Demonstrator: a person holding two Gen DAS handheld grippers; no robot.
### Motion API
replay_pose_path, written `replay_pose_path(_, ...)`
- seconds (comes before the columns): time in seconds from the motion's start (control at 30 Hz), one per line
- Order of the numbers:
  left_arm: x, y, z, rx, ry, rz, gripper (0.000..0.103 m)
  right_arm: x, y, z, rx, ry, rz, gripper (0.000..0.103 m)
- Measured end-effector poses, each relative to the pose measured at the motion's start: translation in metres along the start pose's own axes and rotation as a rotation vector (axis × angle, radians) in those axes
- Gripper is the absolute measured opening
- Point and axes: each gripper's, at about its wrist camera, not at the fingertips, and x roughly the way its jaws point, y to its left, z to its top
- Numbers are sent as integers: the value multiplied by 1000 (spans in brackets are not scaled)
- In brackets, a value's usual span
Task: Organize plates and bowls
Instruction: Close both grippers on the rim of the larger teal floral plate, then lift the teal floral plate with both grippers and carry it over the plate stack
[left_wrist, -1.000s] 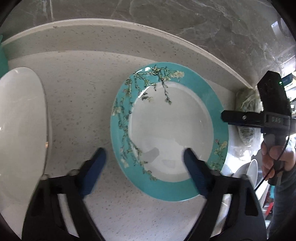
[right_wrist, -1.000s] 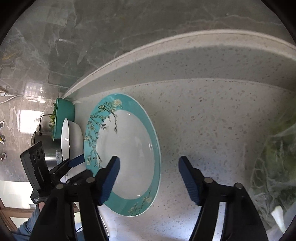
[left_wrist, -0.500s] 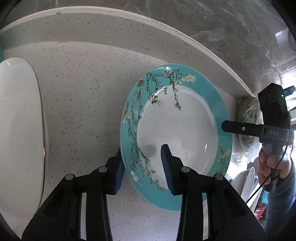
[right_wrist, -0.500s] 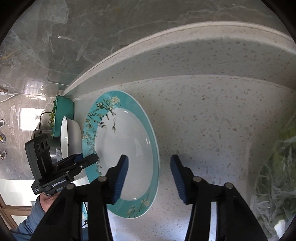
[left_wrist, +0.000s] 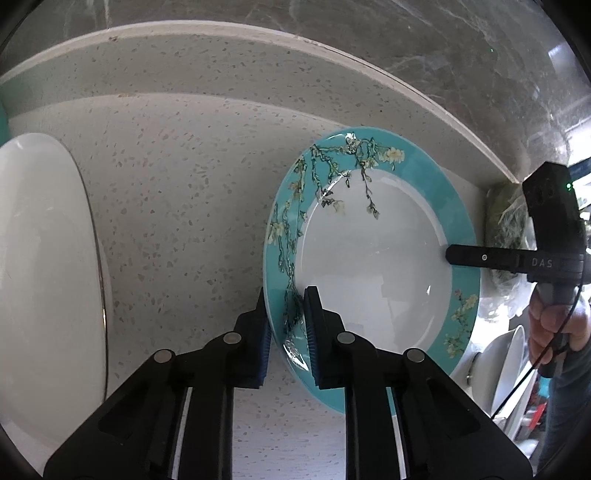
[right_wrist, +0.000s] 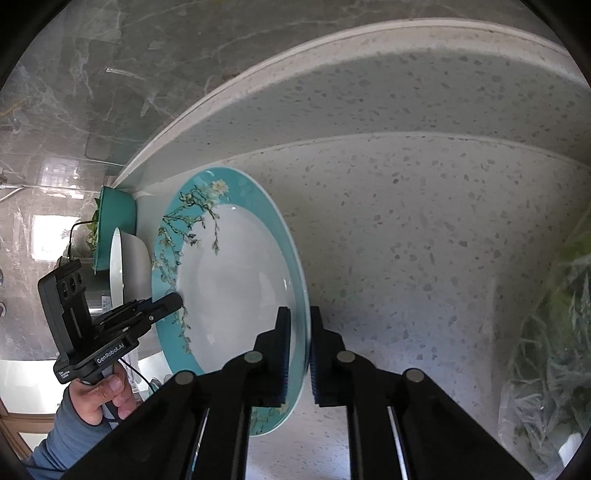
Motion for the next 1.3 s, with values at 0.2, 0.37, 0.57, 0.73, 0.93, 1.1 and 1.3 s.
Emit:
replay_pose_path(0.2,0,-7,-1,26,8,6,15,-1,-2,-2,21,-14,-9,12)
replay_pose_path(0.37,-2,-6,-2,6,13,-14,16,-7,7,-3,8,-31,-18,12)
replay_pose_path(0.57,-17,-9,-7,33,-7,-10,15,-15,11,-3,1,-43,-30,12)
replay_pose_path(0.73,-35,-15,-12,44,-28,-17,15,-22,18,-8,4,-60,-24,12)
replay_pose_path(0.93,-65,-16,-18,54,-68,-31,15,-36,37,-18,-16,-91,-21,12)
replay_pose_path(1.1,-92,-15,-30,68,-102,-34,15,-43,54,-29,-42,-118,-23,12)
replay_pose_path(1.3,-129,-14,-49,83,-152,-47,15,-48,80,-41,-75,-147,-21,12)
